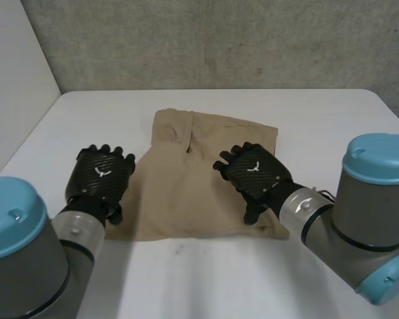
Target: Fold the shorts.
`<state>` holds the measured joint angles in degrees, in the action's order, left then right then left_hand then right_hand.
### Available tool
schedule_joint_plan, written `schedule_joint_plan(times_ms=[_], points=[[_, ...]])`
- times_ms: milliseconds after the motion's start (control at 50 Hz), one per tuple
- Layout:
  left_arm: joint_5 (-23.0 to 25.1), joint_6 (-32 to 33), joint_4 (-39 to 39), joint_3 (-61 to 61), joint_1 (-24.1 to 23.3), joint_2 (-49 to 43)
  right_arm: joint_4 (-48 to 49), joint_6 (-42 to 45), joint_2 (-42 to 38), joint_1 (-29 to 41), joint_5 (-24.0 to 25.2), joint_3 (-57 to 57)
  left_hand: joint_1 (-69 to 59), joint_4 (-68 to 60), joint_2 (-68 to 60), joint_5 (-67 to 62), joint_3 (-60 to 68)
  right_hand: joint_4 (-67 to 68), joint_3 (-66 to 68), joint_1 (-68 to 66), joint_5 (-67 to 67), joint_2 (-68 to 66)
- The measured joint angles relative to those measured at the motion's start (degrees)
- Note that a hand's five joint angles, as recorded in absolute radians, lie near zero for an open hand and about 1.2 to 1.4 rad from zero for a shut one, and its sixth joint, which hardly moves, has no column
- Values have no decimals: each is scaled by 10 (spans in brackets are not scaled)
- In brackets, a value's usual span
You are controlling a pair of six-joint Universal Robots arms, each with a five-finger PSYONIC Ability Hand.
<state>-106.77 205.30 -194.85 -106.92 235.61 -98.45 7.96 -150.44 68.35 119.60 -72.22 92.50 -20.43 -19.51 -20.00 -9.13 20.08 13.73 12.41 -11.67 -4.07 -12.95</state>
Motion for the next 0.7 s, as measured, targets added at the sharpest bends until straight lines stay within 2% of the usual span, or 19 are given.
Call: schedule_joint_plan(times_ms=[80,220,380,420,540,560,580,700], points=[[-14,-1,3,-23,-1,27,-26,-67,42,-13,-5,14,53,46,48,49,-50,0,-1,0,0,0],[-10,-16,0,-52,1,47,-85,-141,82,-49,-2,40,57,58,63,59,-58,0,-1,0,0,0],[-3,-69,2,-65,13,40,-117,-110,92,-83,1,69,57,60,64,59,-60,0,0,-1,0,0],[6,-81,5,-67,25,32,-117,-85,88,-88,0,81,54,55,60,52,-58,40,52,-37,-41,-51],[74,-94,13,-70,84,0,-102,-40,60,-91,-2,100,25,16,22,11,-24,94,108,-83,-85,-99],[83,-94,14,-70,90,-3,-99,-38,56,-91,-2,100,24,15,20,10,-23,101,114,-87,-91,-104],[113,-94,15,-70,111,-10,-91,-35,46,-90,-2,102,23,13,19,7,-21,105,115,-88,-93,-104],[189,-91,15,-66,162,-33,-46,-43,8,-87,-2,105,23,13,19,7,-21,105,115,-88,-95,-104]])
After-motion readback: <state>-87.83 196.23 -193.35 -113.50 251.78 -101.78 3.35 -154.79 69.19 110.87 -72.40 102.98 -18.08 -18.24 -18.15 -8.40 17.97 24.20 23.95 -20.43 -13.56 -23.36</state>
